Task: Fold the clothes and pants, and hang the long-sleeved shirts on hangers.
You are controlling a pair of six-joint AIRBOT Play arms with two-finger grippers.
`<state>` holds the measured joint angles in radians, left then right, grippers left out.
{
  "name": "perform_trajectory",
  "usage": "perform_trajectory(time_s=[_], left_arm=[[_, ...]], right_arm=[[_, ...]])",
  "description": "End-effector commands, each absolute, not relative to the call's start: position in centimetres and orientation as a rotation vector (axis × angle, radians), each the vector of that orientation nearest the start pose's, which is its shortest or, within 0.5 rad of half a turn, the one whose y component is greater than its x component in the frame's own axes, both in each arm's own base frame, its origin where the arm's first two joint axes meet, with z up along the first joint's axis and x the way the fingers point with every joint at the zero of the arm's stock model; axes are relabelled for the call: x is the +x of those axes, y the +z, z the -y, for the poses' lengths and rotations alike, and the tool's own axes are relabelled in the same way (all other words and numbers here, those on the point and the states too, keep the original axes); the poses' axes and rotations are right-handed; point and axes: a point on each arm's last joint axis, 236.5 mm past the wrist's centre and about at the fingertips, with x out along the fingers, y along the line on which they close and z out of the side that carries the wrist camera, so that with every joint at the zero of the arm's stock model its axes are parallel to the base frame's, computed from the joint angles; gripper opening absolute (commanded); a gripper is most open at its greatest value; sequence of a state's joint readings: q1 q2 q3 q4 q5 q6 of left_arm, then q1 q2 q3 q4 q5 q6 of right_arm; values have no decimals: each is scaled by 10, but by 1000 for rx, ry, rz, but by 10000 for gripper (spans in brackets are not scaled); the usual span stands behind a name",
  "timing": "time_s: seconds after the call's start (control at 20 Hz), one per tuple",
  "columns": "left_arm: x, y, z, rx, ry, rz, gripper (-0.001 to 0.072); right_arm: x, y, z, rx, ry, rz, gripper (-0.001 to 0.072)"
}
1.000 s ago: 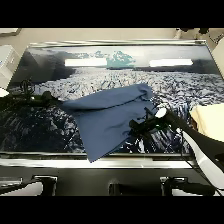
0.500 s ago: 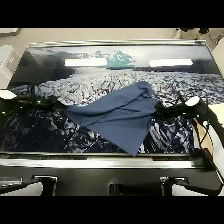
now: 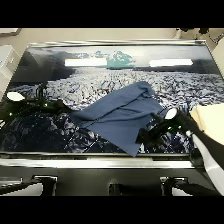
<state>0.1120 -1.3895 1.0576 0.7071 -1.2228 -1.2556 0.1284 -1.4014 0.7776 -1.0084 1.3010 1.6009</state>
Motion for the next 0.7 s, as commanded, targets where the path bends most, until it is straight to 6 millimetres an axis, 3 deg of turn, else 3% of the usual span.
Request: perform_trajectory(time_s=[0.0,0.1,0.3,0.4,0.5,0.6,0.65], left_arm=[[367,8,131,-674,-552,-1324,23],[367,8,131,-674,-553,-1324,23],[368,11,131,-656,-565,-1308,23],[375,33,132,-584,-622,-1223,22],[394,91,133,-501,-689,-1032,22],[424,196,115,-448,-645,-727,21],[431,258,103,-427,-612,-560,22]], right_arm=[[184,-117,-178,407,301,-1941,609],[189,-118,-188,421,298,-1908,562],[197,-108,-204,510,320,-1884,42],[214,-88,-208,434,437,-1798,38],[253,-45,-190,310,465,-1641,38],[313,31,-145,219,345,-1389,38],[339,90,-117,177,283,-1231,39]])
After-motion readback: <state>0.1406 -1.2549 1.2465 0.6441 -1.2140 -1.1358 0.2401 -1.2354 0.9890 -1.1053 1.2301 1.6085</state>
